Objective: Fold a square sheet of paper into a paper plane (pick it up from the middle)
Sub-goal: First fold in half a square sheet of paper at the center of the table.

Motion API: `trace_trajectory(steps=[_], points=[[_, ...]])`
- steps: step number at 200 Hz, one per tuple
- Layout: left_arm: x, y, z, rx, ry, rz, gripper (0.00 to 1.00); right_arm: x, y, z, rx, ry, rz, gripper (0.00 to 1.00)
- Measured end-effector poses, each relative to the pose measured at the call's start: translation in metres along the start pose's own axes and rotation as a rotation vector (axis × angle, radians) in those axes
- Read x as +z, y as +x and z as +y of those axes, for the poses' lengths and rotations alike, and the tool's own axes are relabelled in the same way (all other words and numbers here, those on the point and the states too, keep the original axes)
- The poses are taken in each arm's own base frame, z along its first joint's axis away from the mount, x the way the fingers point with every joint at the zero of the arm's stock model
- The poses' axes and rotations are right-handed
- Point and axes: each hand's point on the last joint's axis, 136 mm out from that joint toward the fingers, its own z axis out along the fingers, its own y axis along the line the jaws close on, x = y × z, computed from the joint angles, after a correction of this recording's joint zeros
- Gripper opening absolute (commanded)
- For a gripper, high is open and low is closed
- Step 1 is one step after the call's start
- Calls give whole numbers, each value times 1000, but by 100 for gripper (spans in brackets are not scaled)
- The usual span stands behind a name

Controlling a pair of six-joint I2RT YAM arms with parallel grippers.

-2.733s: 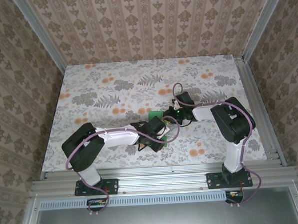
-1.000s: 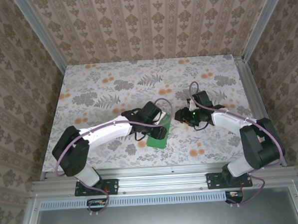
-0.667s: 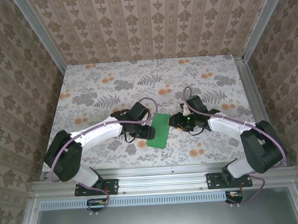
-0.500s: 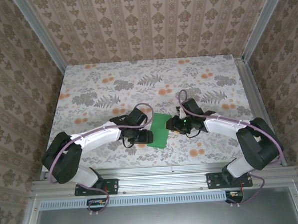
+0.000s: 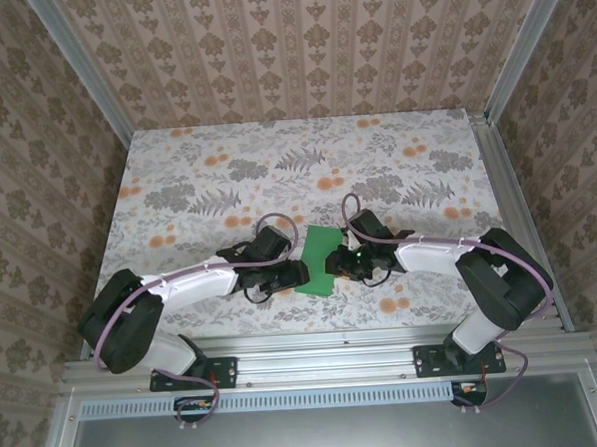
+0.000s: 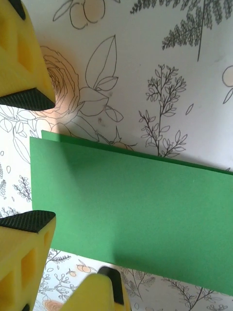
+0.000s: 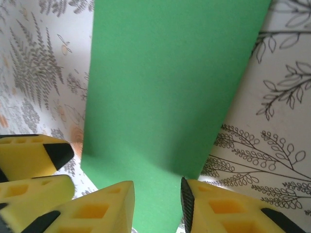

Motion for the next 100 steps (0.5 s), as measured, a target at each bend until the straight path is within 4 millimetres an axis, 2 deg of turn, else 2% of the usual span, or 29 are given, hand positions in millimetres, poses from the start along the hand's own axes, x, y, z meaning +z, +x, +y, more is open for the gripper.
trace_trajectory(steps=[28,56,100], points=[[0,-3,-3,0,13,-10,59,-1,7,-8,12,33,-1,46],[-3,-5,-6,10,11,-9,58,-3,6,-8,20,36,-16,46],[-10,-19,-31,69,61,-35,50,3,5,-5,71,-4,-18,45]])
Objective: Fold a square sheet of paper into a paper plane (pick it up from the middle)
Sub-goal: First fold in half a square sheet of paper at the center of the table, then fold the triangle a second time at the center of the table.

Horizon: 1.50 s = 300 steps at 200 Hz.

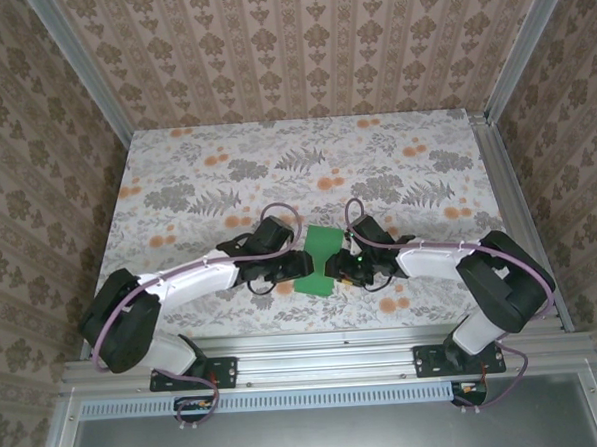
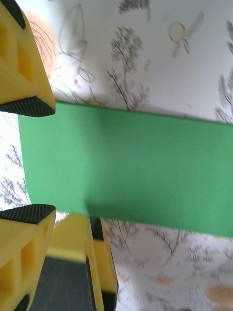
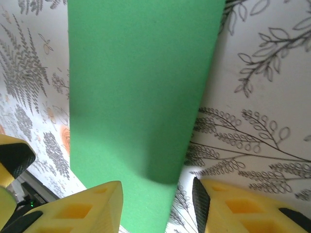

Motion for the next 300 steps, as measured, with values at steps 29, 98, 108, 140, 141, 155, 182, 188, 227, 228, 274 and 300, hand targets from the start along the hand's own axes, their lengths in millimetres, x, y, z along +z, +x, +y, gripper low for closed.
trace_trajectory(steps=[29,98,108,140,141,155,182,188,227,228,274,300], points=[[14,2,0,15,5,32,44,4,-2,8,27,-51,-3,45],[30,15,11,29,-7,87,34,10,-8,16,110,-157,-20,41],[31,17,14,27,-11,93,34,10,-11,20,115,-177,-26,41],[35,23,20,28,-21,115,32,16,-15,23,130,-201,-28,39],[35,23,20,28,-20,115,32,16,-15,23,131,-201,-28,39],[37,23,19,34,-15,120,32,18,-15,22,134,-199,-22,38],[38,23,16,47,1,122,32,21,-20,31,122,-213,-21,35],[38,23,16,48,5,122,32,21,-21,32,121,-216,-19,35],[37,19,14,48,22,118,32,26,-22,35,101,-218,-10,27],[37,19,14,48,23,118,32,26,-22,35,102,-217,-10,27],[18,10,5,67,59,83,35,24,-24,40,46,-200,-6,12],[-5,-2,-1,82,81,42,43,17,-23,44,6,-192,-7,8]])
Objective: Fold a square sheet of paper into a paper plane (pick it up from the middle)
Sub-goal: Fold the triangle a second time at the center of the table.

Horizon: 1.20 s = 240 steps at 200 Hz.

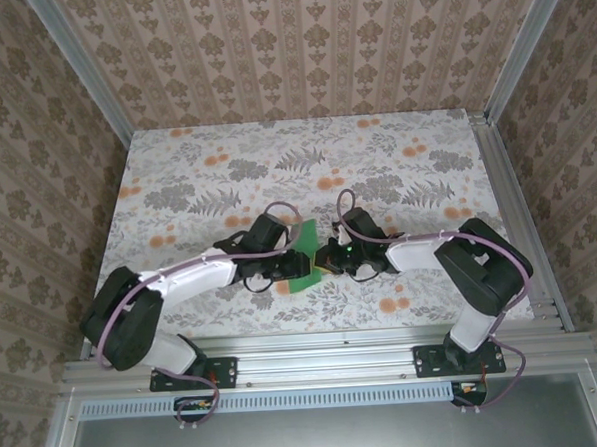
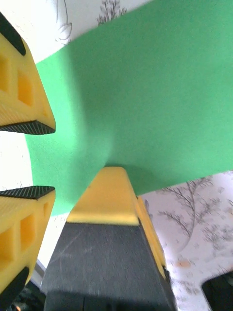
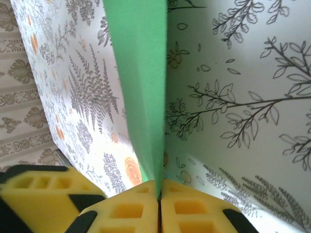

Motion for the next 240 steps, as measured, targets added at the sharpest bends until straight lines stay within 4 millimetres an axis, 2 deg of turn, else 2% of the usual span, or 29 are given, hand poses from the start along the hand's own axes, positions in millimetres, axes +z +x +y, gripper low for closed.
trace_trajectory(steps=[31,84,102,134,159,185,211,240], points=[[-31,-22,-3,7,14,-73,54,-15,-4,17,-55,-14,-15,4],[-73,-44,16,-63,12,-168,64,-49,-24,52,-112,-91,-85,3],[-84,-48,10,-79,44,-197,66,-58,-30,61,-120,-119,-106,3],[-100,-54,-11,-115,146,-242,67,-69,-39,75,-120,-171,-136,3],[-106,-54,-19,-156,206,-268,67,-75,-49,85,-106,-217,-168,3],[-103,-49,-16,-204,228,-268,67,-83,-59,99,-87,-283,-203,3],[-96,-45,-13,-249,246,-260,66,-87,-62,109,-78,-326,-209,3],[-99,-49,-24,-258,291,-274,64,-88,-61,111,-77,-338,-206,2]])
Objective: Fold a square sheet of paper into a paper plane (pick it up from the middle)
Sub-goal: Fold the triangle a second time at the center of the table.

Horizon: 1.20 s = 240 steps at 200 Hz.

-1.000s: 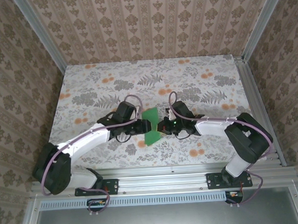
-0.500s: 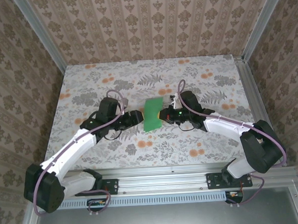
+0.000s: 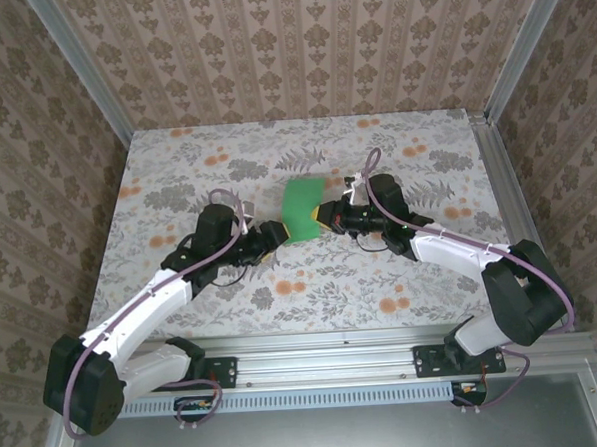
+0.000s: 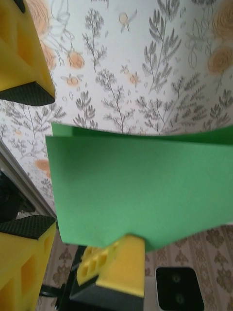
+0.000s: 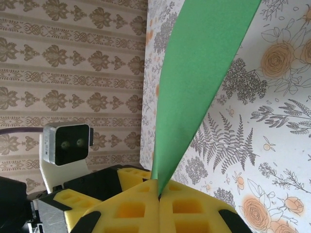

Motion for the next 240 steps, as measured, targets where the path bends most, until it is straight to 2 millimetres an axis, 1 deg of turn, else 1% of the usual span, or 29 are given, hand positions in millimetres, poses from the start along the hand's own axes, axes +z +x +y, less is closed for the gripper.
trace_trajectory(steps=[52,73,117,140,157,193,214,240], points=[[-1,-2,-6,-13,25,-9,61,0,0,0,-1,0,0,2],[-1,-4,-14,-10,54,-17,59,0,0,0,-1,0,0,2],[-1,-6,-23,-10,92,-20,55,0,0,0,-1,0,0,1],[-2,-7,-25,-11,102,-18,51,0,0,-1,-1,1,0,1],[-2,-6,-25,-17,102,-18,45,0,1,-2,1,3,1,1],[-2,-6,-25,-24,102,-16,25,0,4,-5,0,-1,4,1],[0,-5,-23,-27,98,-9,17,-1,6,-7,2,-1,12,1],[3,-3,-20,-31,87,4,5,-1,9,-9,3,-3,19,1]])
